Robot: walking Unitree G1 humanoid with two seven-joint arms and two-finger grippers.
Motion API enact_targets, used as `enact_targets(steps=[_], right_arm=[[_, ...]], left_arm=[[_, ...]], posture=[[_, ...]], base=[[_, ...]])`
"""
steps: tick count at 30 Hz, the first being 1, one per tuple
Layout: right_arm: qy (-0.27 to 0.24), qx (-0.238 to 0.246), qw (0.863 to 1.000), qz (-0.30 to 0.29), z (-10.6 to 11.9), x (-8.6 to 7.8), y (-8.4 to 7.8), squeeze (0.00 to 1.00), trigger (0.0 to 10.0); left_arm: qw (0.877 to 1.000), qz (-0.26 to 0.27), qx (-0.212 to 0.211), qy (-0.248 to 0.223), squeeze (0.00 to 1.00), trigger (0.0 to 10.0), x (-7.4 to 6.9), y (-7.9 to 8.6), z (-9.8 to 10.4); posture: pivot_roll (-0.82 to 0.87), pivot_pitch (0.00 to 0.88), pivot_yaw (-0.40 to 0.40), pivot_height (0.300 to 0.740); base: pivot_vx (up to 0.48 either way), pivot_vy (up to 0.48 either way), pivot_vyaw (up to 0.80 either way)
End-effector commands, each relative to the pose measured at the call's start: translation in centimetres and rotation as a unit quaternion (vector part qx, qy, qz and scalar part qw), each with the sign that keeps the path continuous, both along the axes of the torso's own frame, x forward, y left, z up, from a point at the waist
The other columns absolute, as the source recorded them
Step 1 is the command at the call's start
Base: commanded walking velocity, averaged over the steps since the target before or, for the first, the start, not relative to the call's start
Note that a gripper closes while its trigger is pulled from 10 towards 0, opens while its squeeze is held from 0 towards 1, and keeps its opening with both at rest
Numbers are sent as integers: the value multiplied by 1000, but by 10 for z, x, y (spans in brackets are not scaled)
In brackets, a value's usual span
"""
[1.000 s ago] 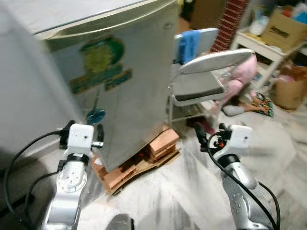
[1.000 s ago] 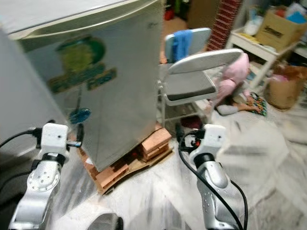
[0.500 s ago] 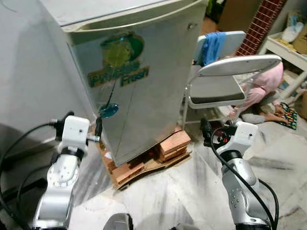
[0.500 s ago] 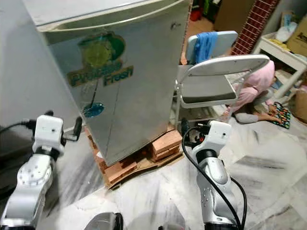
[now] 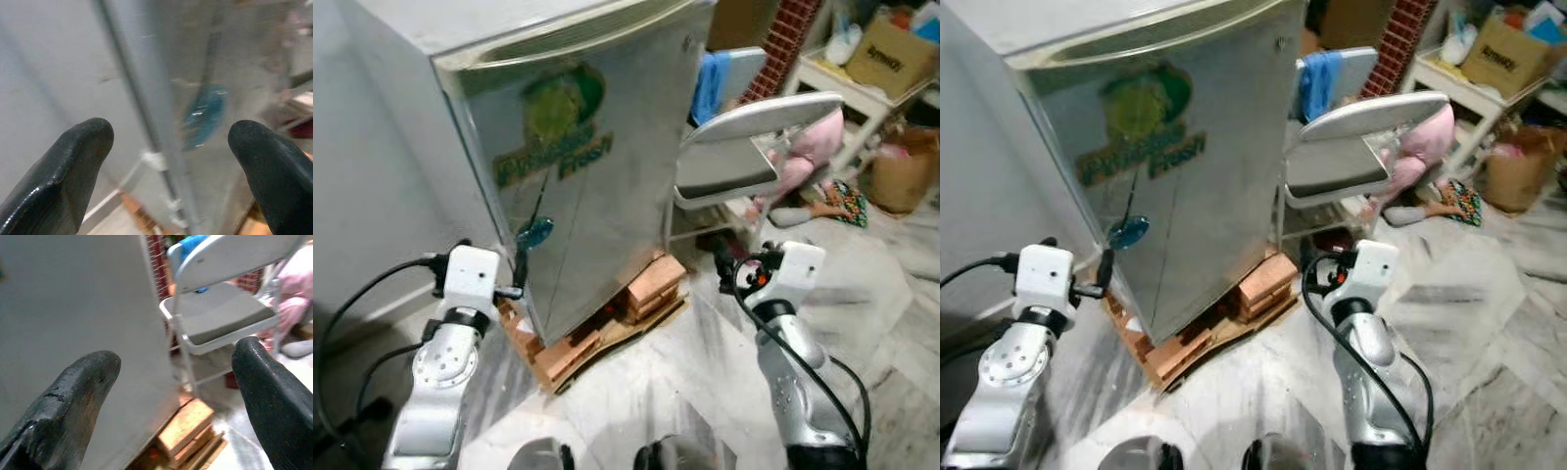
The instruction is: Restocking fridge
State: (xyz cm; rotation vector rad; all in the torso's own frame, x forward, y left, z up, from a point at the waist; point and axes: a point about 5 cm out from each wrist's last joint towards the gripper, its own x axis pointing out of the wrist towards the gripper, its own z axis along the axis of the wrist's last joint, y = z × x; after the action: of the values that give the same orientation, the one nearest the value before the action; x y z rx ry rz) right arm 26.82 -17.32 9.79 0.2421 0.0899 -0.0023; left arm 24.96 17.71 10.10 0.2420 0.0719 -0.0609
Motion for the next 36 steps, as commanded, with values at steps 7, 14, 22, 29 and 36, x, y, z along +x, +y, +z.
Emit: enact_targets(steps=[7, 14, 22, 29, 36], right_arm=[[9, 4, 1000, -8, -3, -4, -1, 0, 10000], [10, 7, 1000, -5, -4, -3, 0, 0, 10000], [9, 2, 1000, -1, -4, -3, 2, 0, 10000], [8, -2, 1000, -3, -3, -4, 0, 0, 10000], [14, -1, 1000, -4, -5, -6, 0, 0, 10000]], left_arm=[[1000, -7, 7, 6, 0, 10000, -4, 2, 0], [1000, -14, 3, 12, 0, 10000, -5, -1, -1], [1000, -17, -9, 13, 0, 10000, -6, -3, -1], [999, -27, -14, 11, 0, 10000, -8, -5, -1], [998, -48, -26, 11, 0, 10000, -7, -8, 0]], posture=[[91, 74, -50, 740], [90, 81, -50, 740], [88, 88, -55, 740], [82, 87, -52, 740], [78, 90, -53, 740]], base=[[0, 480, -305], [0, 480, -193], [0, 341, -800], [0, 44, -195], [0, 0, -571]])
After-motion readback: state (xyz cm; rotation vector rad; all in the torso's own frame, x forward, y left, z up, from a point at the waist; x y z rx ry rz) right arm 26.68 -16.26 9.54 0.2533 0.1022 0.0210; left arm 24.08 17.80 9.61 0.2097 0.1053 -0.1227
